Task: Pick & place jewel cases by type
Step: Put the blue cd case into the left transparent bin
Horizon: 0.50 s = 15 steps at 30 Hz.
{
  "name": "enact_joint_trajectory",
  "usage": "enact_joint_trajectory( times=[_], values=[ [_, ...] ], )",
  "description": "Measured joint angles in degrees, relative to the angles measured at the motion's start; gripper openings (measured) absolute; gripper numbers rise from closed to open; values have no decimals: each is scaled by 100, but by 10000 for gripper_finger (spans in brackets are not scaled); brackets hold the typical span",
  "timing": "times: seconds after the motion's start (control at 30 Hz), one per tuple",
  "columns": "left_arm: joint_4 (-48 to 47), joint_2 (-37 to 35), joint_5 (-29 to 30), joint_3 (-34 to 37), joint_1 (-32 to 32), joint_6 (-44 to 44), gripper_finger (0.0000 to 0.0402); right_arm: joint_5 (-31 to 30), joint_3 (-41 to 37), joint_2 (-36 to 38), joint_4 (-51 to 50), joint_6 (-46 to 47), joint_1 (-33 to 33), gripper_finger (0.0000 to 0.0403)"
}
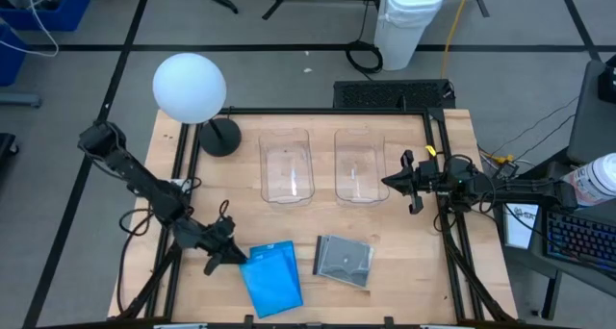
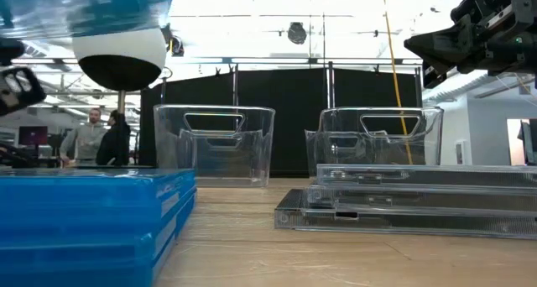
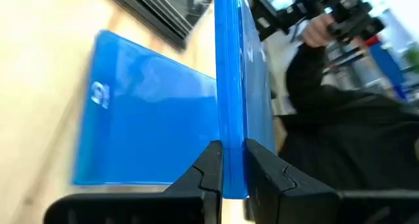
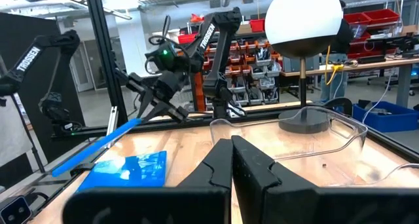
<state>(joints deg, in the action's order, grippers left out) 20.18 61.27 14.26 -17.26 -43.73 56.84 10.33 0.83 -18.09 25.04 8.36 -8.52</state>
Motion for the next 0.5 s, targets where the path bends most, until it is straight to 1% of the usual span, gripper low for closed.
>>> enact_joint_trajectory(
  times=[0.07, 0.17, 0.23, 0.4, 0.5],
  values=[
    [-989, -202, 21, -403, 94, -168, 45, 0, 0, 2, 0, 0, 0, 0],
    [-2719, -362, 37, -1361, 314, -657, 45, 0, 0, 0, 1, -1, -1, 0],
    [-3718, -384, 149, -2082, 489, -1054, 45, 0, 1, 1, 2, -2, -1, 0],
    [-5645, -357, 504, -3777, 927, -2117, 45, 0, -1, 0, 0, 0, -1, 0],
    [-6507, -358, 797, -4518, 1231, -2610, 45, 15, 0, 1, 0, 0, -1, 0]
  ],
)
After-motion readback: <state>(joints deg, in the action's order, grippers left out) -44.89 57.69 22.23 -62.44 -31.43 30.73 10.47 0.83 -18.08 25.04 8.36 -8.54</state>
